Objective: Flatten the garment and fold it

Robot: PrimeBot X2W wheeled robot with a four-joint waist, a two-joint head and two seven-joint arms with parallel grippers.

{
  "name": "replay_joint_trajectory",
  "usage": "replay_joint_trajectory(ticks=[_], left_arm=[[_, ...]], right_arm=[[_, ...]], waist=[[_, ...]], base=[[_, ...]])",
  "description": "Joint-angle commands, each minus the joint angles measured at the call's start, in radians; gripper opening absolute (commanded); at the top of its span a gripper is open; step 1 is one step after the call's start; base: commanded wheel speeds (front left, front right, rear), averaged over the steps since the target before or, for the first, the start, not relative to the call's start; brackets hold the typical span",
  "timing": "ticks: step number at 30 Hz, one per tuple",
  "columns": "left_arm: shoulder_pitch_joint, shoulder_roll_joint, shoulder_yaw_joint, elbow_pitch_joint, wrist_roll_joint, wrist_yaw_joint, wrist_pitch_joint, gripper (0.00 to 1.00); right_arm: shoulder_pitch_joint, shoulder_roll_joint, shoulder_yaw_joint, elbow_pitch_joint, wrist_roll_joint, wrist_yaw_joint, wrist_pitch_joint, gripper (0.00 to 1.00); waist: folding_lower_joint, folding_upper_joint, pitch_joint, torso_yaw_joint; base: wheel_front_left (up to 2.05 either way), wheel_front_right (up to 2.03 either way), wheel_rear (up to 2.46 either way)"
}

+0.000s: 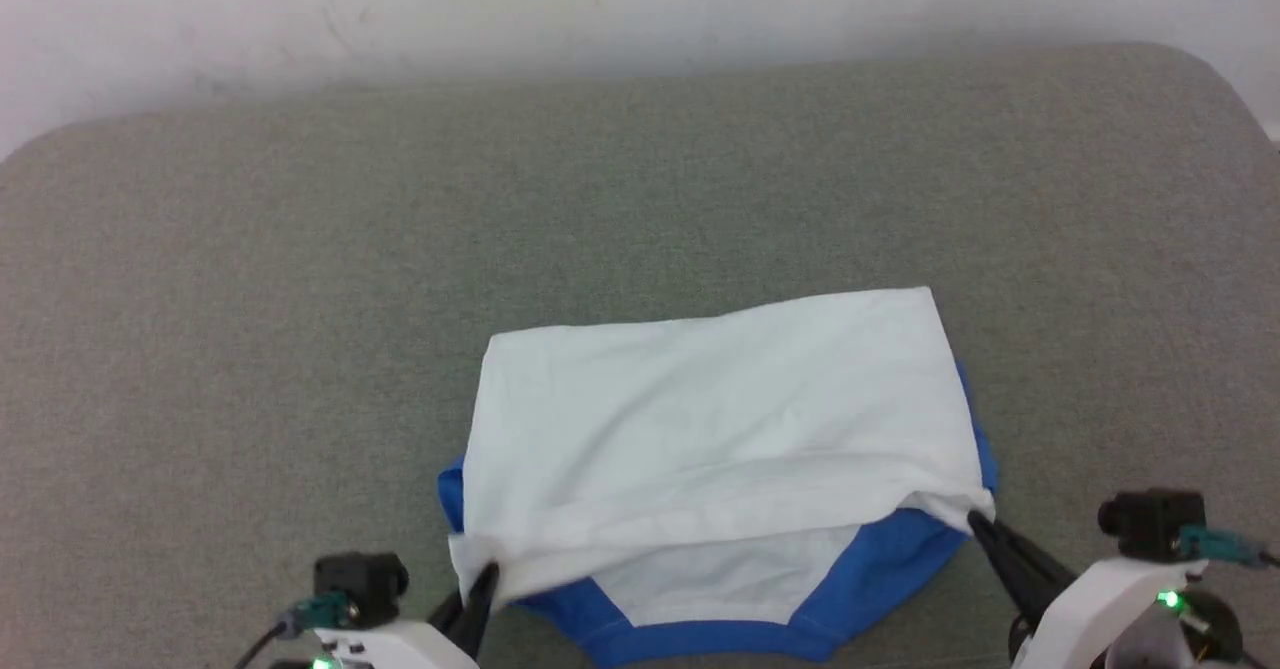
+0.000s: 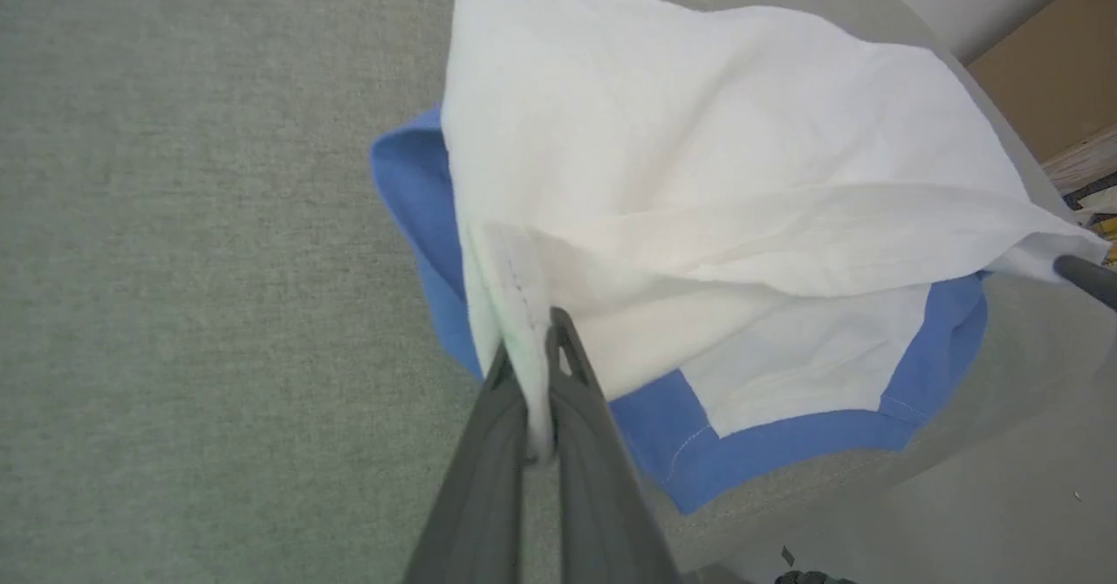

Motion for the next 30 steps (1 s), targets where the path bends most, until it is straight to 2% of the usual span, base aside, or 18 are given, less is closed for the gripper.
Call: replay_joint_trajectory(ticks=[1, 2, 3, 5, 6, 7, 8, 9, 14, 20, 25, 30], left_arm=[[0.011, -0.002, -0.006, 0.011, -0.004, 0.002, 0.005, 0.0], [0.015, -0.004, -0.016, 0.038, -0.002, -0.001, 0.008, 0.0], [0.017, -0.014, -0.02, 0.063, -0.009, -0.007, 0.002, 0.0], [0.023, -0.035, -0.025, 0.122, -0.026, -0.018, -0.01, 0.09], [0.021, -0.041, -0.03, 0.149, -0.025, -0.025, -0.019, 0.35], [0.021, -0.054, -0.026, 0.175, -0.033, -0.026, -0.034, 0.49], [0.02, -0.064, -0.024, 0.2, -0.039, -0.028, -0.044, 0.87], [0.015, -0.068, -0.026, 0.221, -0.035, -0.032, -0.058, 1.0], [-0.013, -0.09, 0.0, 0.272, -0.013, -0.025, -0.182, 1.0], [-0.037, -0.101, 0.043, 0.241, 0.034, -0.006, -0.348, 1.0], [-0.05, -0.118, 0.108, 0.156, 0.111, 0.017, -0.385, 1.0], [-0.061, -0.148, 0.216, 0.033, 0.231, 0.02, -0.386, 1.0]], right_arm=[[0.011, 0.01, -0.009, -0.004, -0.003, -0.001, 0.003, 0.0], [0.031, 0.032, -0.024, -0.002, 0.002, -0.001, 0.004, 0.0], [0.049, 0.048, -0.039, 0.001, 0.006, -0.001, 0.003, 0.05], [0.082, 0.061, -0.047, 0.014, -0.021, -0.001, 0.011, 0.37], [0.097, 0.072, -0.047, 0.016, -0.025, -0.001, 0.013, 0.44], [0.111, 0.081, -0.047, 0.02, -0.032, -0.001, 0.017, 0.49], [0.124, 0.085, -0.044, 0.025, -0.049, -0.001, 0.023, 0.87], [0.134, 0.092, -0.049, 0.029, -0.059, -0.001, 0.021, 1.0], [0.167, 0.127, -0.111, 0.015, -0.127, -0.001, -0.043, 1.0], [0.2, 0.159, -0.2, -0.104, -0.177, -0.001, -0.12, 1.0], [0.196, 0.185, -0.28, -0.181, -0.2, -0.001, -0.057, 1.0], [0.127, 0.166, -0.344, -0.158, -0.207, -0.001, 0.056, 1.0]], waist=[[0.0001, 0.0, 0.001, 0.001], [0.0001, 0.0, -0.001, 0.002], [0.0001, 0.0, -0.004, 0.003], [0.0001, 0.0, -0.01, 0.002], [0.0001, 0.0, -0.013, 0.001], [0.0001, 0.0, -0.016, 0.001], [0.0001, 0.0, -0.019, 0.0], [0.0001, 0.0, -0.021, -0.001], [0.0001, 0.0, -0.042, -0.005], [0.0001, 0.0, -0.072, -0.007], [0.0001, 0.0, -0.083, -0.01], [0.0001, 0.0, -0.062, 0.01]], base=[[0.0, 0.0, 0.0], [0.0, 0.0, 0.0], [0.0, 0.0, 0.0], [0.0, 0.0, 0.0], [0.0, 0.0, 0.0], [0.0, 0.0, 0.0], [0.0, 0.0, 0.0], [0.0, 0.0, 0.0], [0.0, 0.0, 0.0], [0.0, 0.0, 0.0], [0.0, 0.0, 0.0], [0.0, 0.0, 0.0]])
